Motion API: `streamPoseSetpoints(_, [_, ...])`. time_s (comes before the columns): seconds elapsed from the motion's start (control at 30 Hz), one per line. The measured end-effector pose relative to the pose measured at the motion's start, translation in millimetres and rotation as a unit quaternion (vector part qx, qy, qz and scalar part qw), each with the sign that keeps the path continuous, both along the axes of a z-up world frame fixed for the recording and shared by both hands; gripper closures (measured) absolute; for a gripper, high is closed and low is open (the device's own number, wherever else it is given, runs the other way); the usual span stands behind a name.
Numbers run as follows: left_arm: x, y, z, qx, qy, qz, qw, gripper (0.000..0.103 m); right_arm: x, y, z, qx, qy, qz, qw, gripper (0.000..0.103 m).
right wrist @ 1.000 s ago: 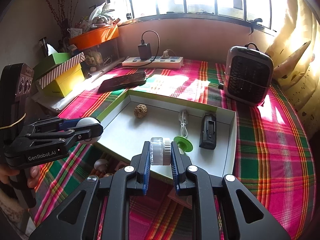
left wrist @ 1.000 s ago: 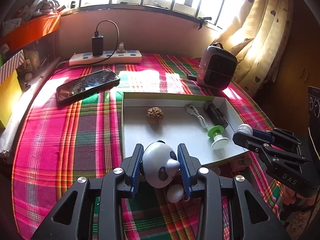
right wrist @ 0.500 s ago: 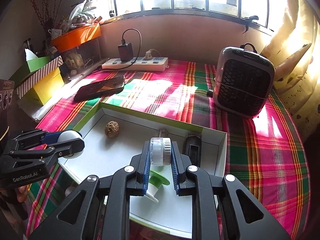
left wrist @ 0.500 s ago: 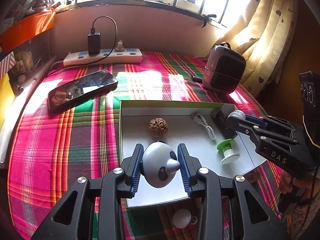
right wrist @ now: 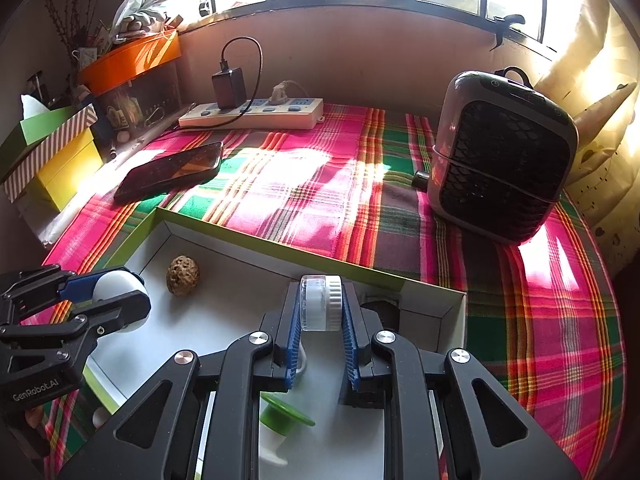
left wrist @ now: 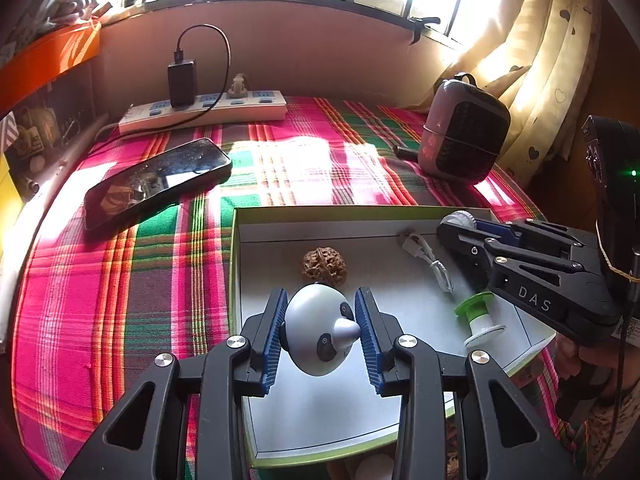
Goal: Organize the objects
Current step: 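Lower the panda figure and white jar toward the box floor with both grippers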
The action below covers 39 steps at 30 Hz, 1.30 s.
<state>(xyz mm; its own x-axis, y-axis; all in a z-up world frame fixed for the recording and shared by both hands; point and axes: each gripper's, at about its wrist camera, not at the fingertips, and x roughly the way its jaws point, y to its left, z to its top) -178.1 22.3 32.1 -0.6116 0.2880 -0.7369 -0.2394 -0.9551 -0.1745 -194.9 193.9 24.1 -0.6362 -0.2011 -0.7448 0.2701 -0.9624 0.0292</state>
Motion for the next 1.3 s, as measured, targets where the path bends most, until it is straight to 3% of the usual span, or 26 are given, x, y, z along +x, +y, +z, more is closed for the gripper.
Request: streamPoseSetpoints(1.3, [-11.6, 8.9, -10.6, -0.015, -0.005, -0.005, 0.9999, 0.070, -9.6, -4.6, -11.7, 0.025, -0.014, -0.006, 1.000, 0.083])
